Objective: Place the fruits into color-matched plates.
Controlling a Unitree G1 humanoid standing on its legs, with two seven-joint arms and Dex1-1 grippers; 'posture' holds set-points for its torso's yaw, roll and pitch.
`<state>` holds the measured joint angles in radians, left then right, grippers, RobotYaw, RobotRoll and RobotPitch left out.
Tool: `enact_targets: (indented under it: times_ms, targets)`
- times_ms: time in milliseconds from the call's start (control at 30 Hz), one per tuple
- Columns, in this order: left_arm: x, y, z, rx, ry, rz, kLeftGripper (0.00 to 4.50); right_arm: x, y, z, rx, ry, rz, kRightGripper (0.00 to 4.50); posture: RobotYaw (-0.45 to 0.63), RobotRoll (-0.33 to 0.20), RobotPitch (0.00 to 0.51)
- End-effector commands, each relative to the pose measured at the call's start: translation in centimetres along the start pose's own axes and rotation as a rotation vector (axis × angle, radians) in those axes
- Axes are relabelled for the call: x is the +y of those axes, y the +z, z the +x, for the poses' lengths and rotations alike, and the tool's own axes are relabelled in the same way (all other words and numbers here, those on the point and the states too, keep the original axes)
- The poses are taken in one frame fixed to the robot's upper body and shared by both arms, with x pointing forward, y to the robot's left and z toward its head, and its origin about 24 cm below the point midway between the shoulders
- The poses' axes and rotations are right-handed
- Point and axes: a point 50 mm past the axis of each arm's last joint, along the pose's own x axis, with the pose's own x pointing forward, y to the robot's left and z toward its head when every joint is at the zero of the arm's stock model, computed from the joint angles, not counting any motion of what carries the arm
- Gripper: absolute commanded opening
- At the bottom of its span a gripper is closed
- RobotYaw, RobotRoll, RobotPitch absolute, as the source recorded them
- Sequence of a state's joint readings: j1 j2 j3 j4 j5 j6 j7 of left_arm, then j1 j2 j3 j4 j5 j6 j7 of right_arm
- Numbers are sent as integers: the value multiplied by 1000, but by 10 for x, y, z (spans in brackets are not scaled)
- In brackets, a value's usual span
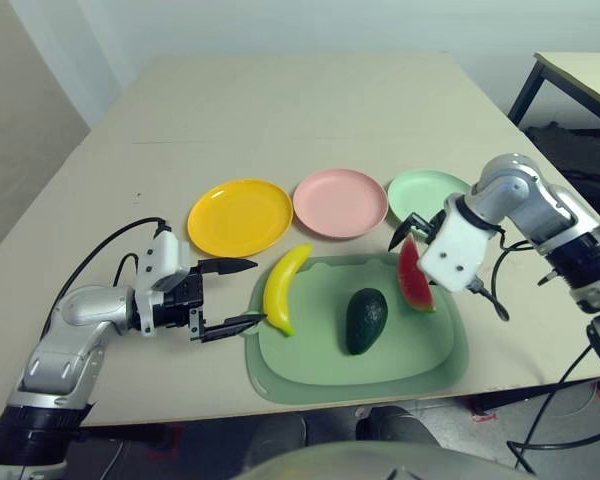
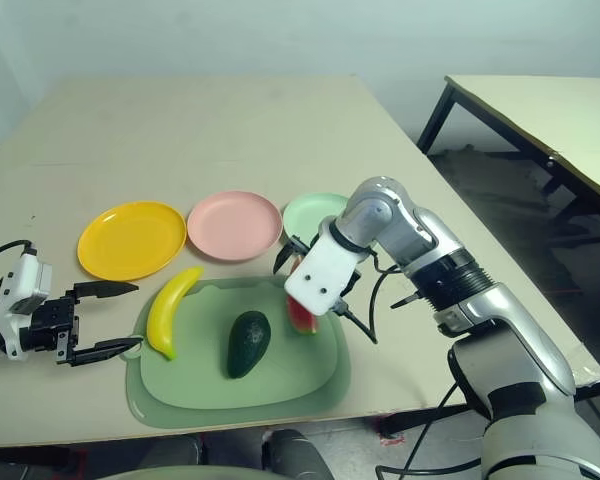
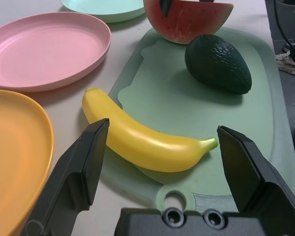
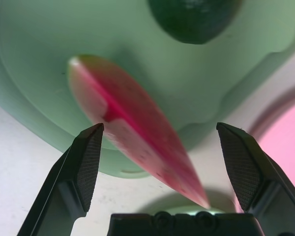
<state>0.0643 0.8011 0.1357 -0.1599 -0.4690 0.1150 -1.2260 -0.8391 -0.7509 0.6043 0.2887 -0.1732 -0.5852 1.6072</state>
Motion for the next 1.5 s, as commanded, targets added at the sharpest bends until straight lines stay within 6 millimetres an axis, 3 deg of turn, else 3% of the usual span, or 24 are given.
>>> enact_targets:
  times_ms: [33,300,567,667,833,867,1200,1333,1500]
  targets:
    - [1,1,-1,14,3,11,4472,8,-5,9,15,49,22,4500,112,0,30]
    - [2,2,-6,20,23,19,4472,9,-17,23,64,63,100,4500,131,0,22]
    - [0,1,-7,25,31,20,4472,11,-14,31,48,66,140,4500,131,0,19]
    - [0,0,-8,32,29,23,4500,12,-12,32,41,71,165,4110,132,0,18]
    - [2,1,-8,32,28,30,4500,13,-8,32,19,62,206,2375,127,0,16]
    - [3,1,-8,32,29,31,4500,12,-7,33,11,57,213,2245,128,0,14]
    - [4,1,-6,25,30,34,4500,10,2,29,-30,55,260,2243,122,0,11]
    - [6,2,-4,0,37,27,4500,-4,5,15,-57,10,295,2243,117,0,13]
    - [5,5,0,-33,45,14,4500,-46,-3,-15,-19,-128,328,2243,120,0,17]
